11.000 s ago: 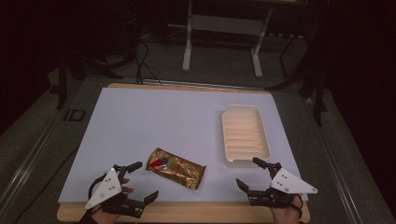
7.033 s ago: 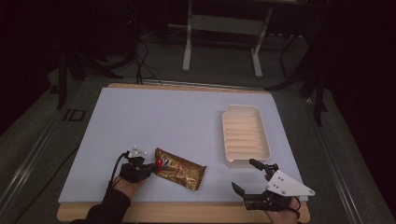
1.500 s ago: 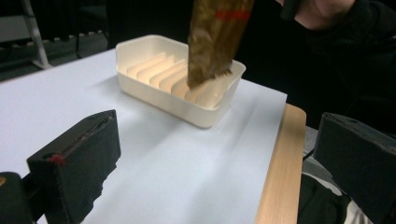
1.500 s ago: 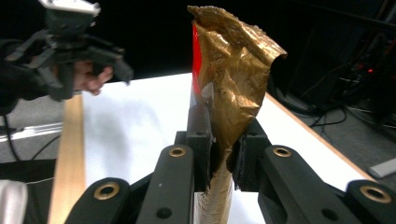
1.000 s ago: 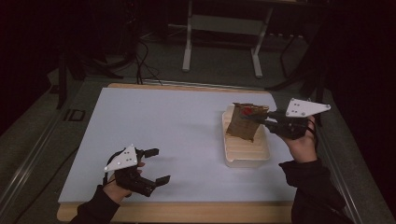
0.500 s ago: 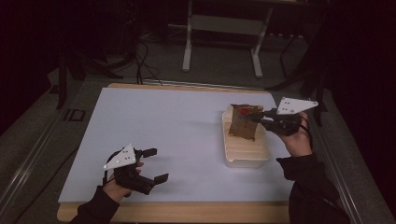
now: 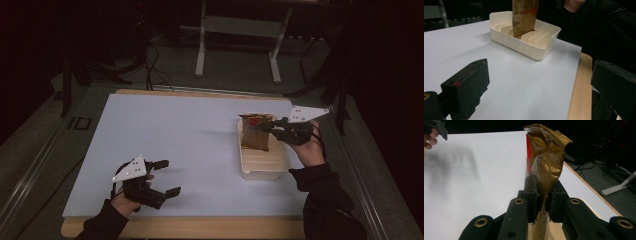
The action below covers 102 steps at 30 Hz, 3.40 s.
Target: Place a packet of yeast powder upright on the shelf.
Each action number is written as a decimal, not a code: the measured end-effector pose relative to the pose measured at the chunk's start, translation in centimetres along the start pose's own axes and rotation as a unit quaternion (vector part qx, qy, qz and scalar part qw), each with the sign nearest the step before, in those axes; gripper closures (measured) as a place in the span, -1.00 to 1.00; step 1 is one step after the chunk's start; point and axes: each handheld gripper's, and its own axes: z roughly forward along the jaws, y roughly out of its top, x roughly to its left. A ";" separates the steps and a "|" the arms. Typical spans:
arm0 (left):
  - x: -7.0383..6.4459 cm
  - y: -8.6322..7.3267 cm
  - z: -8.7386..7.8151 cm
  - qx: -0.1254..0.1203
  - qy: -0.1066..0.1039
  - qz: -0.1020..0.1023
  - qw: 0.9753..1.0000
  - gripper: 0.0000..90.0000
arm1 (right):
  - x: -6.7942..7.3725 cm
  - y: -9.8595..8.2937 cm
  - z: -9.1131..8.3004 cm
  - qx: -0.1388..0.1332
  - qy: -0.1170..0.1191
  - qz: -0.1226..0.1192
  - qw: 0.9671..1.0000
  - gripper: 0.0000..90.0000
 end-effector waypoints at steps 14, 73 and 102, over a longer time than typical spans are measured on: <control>0.1 -0.3 -0.1 -0.003 0.003 -0.005 1.000 -0.94 | 0.0 -2.6 1.3 -0.004 0.014 0.040 0.999 0.77; -0.3 -0.6 0.3 0.010 0.003 0.012 1.000 -0.94 | 8.2 3.2 -1.3 -0.017 -0.028 0.099 0.995 -0.47; -0.5 -0.6 0.3 0.009 0.001 0.018 1.000 -0.94 | 14.6 -1.6 -0.6 -0.013 0.014 0.113 0.993 -0.74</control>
